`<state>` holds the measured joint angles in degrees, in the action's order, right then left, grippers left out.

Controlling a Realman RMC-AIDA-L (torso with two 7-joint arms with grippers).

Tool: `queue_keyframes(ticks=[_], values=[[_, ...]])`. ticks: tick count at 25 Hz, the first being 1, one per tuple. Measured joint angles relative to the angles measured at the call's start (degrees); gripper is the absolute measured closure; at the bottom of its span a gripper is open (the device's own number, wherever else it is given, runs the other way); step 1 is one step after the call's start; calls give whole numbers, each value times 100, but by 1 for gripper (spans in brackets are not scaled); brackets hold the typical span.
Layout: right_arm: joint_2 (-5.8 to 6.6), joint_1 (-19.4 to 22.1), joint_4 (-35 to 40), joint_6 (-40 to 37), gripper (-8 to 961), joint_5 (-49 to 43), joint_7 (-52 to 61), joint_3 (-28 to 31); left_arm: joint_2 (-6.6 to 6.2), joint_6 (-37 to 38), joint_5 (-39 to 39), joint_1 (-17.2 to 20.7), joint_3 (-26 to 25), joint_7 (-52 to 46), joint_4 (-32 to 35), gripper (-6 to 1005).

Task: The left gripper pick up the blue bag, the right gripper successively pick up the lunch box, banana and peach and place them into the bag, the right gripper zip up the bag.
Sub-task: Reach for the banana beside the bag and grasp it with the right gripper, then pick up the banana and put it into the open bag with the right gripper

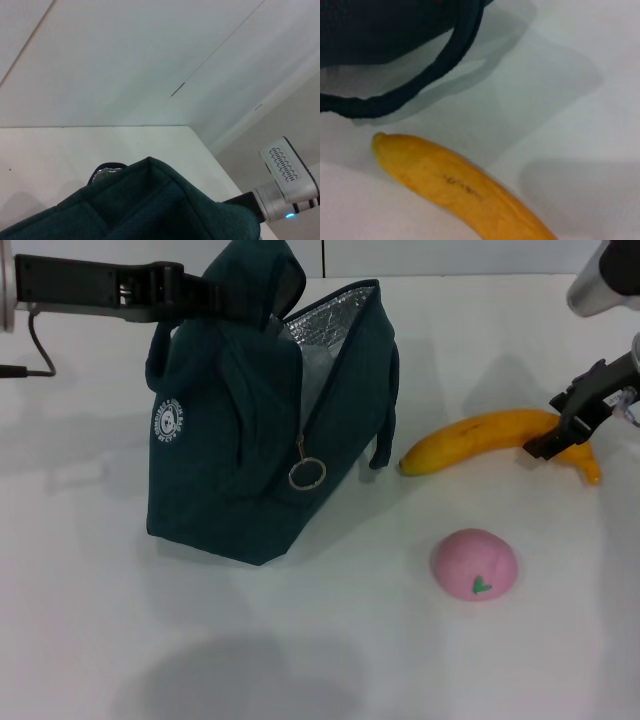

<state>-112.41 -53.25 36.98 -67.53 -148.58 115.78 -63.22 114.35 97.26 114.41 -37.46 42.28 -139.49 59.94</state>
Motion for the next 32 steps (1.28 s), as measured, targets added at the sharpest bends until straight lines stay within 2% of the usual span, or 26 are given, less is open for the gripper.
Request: queue_keyframes(ticks=[5, 10, 16, 21, 25, 32], values=[[-30, 68, 47, 161, 233, -14, 102, 36, 0, -3, 2, 30, -5, 8, 0, 963], [-19, 53, 9, 86, 464, -27, 99, 22, -1, -6, 2, 34, -9, 12, 0, 963], [32, 60, 145, -249, 505, 25, 85, 167, -12, -6, -5, 43, -9, 22, 0, 963], [71, 313, 756, -680, 505, 5, 136, 442, -14, -6, -36, 50, -10, 27, 0, 963], [243, 546, 1192, -1079, 505, -24, 297, 724, -25, 6, -128, 111, -10, -6, 0, 963], [518, 794, 2048, -1811, 505, -40, 350, 1699, -44, 11, -290, 261, -9, -21, -1, 963]])
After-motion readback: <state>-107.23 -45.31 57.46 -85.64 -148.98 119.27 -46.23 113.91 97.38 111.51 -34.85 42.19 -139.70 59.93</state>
